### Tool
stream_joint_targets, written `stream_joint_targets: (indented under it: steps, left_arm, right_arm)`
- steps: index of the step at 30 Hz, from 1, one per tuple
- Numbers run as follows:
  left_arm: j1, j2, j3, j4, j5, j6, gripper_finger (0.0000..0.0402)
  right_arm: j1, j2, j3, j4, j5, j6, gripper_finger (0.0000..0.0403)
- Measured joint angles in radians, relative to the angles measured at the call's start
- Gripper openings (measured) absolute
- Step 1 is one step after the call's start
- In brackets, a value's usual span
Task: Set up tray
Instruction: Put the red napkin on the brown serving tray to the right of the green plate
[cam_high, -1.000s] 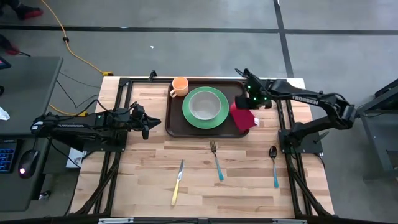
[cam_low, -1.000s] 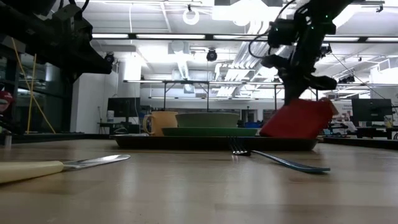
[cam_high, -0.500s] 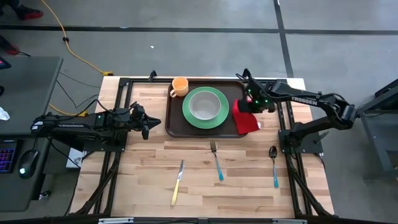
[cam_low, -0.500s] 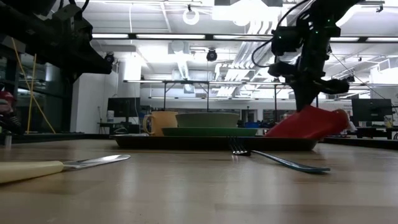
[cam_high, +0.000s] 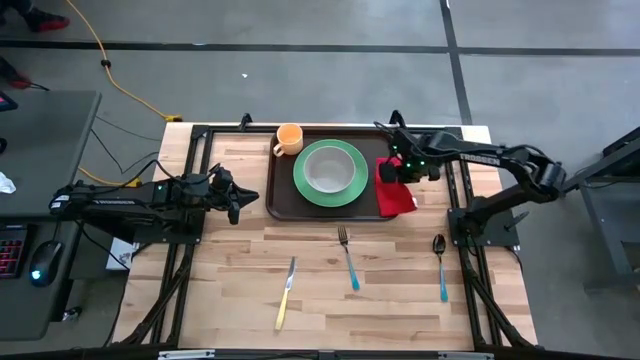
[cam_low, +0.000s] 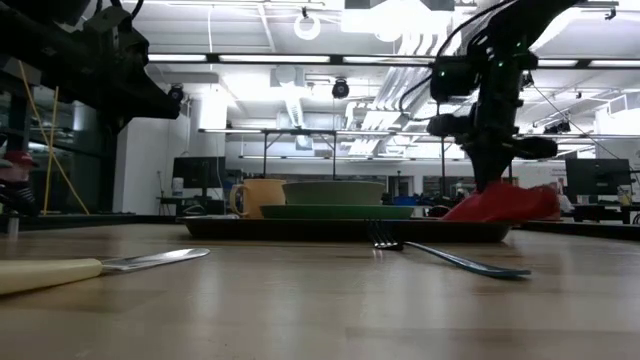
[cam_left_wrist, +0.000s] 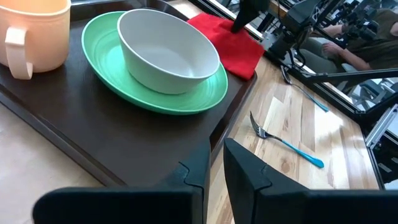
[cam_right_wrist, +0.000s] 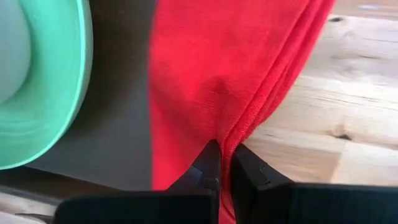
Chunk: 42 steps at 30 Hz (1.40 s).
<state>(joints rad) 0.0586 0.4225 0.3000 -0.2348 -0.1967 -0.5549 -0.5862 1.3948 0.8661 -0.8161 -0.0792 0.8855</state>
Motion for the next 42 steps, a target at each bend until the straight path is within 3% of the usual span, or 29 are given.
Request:
stream_joint_targets:
  steps: [8,26,42]
  left_arm:
    - [0.0,0.0,0.0,0.0,0.0,0.0,0.0076]
    - [0.0,0.0,0.0,0.0,-0.001,0.0,0.0076]
    - [0.0,0.0,0.0,0.001,-0.002,-0.003,0.0076]
  right_arm:
    - [0.0,0.086,0.0,0.073,-0.031,-0.029,0.0]
    - [-0.065,0.131,0.0,0.161,0.039,-0.003,0.0]
    - [-0.061,0.224,0.0,0.216,0.073,0.127,0.0]
